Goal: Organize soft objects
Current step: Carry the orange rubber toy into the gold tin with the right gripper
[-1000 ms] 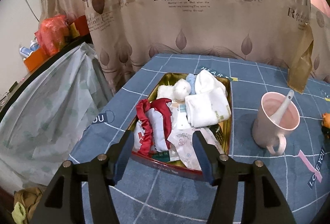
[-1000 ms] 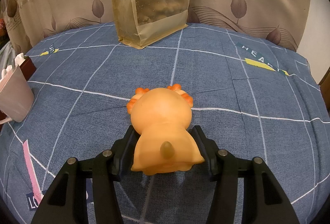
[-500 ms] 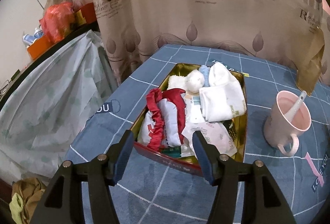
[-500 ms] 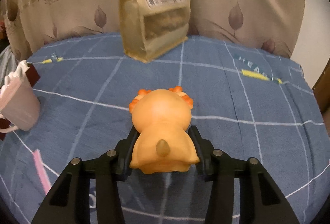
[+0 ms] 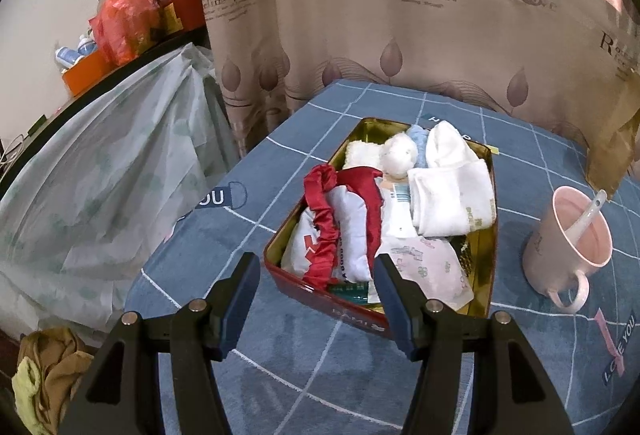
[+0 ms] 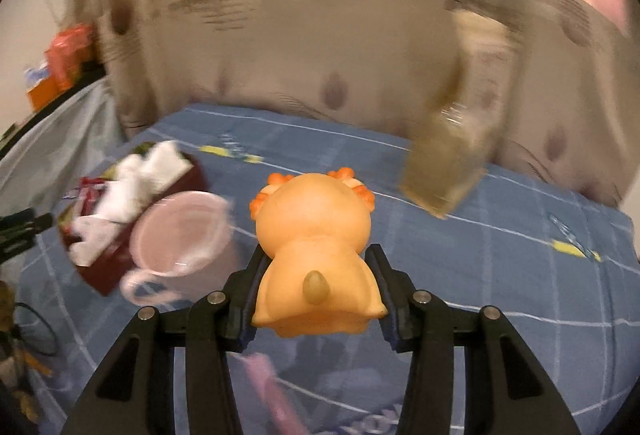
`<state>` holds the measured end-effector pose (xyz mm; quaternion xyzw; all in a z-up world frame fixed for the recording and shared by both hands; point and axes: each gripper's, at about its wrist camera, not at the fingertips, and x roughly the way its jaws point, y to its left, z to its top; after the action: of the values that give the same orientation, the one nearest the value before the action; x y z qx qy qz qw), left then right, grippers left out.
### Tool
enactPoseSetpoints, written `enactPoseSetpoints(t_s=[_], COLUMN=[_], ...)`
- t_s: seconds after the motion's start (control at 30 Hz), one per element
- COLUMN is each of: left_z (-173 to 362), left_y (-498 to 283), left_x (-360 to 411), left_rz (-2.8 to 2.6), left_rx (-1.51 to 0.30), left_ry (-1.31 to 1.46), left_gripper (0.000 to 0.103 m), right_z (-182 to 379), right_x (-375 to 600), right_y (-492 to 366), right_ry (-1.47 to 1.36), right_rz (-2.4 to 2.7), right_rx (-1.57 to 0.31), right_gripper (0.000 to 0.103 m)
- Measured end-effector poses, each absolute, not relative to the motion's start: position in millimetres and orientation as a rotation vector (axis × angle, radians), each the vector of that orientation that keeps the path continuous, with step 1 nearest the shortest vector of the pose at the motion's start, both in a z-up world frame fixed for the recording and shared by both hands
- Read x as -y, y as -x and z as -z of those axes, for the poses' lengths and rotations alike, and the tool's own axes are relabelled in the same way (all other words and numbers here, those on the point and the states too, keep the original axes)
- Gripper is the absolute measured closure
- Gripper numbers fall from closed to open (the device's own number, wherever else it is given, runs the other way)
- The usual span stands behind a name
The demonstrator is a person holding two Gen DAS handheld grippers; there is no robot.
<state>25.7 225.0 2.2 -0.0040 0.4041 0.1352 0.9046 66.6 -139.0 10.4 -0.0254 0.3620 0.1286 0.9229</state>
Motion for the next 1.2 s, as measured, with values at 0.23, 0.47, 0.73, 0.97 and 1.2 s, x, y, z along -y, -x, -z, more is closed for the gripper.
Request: enactPoseSetpoints(t_s=[0.23,0.47,0.73,0.97,1.2], left_z=[-2.2,-3.8,-5.0,-4.2,-3.8], left_y=[-25.4,-25.1,-23.5,-24.5,-25.6], left_x=[-230.8,-235.6,-240.5,-242.1,-244.2], left_rz=[-0.294,-0.309,-0.327,-0.329,-0.331], left_rx=[-0.838,-0.831,-0.823,-0.824,-0.83], left_ry=[0.023,0.034,0.054,0.057,0.064], left_gripper=[0.043,0.043,0.043,0.043,0.043], right_z=[-21.3,-16.6,-3.9,15.0,34.0], right_x=[65.8,1.9,-44.8,-77.7,-100.3], right_y=[-63.4,-64.3,-73.8,-90.7,-106.5], right_ry=[0.086,0.143,0.191,0.227,0.257], right_rz=[-0.41,-0.526,-0.607,-0.65,-0.648], right_rx=[-0.727,-0.744,-0.777,-0.818,-0.849], right_gripper=[0.058,0.058,0.059,0.059,0.059])
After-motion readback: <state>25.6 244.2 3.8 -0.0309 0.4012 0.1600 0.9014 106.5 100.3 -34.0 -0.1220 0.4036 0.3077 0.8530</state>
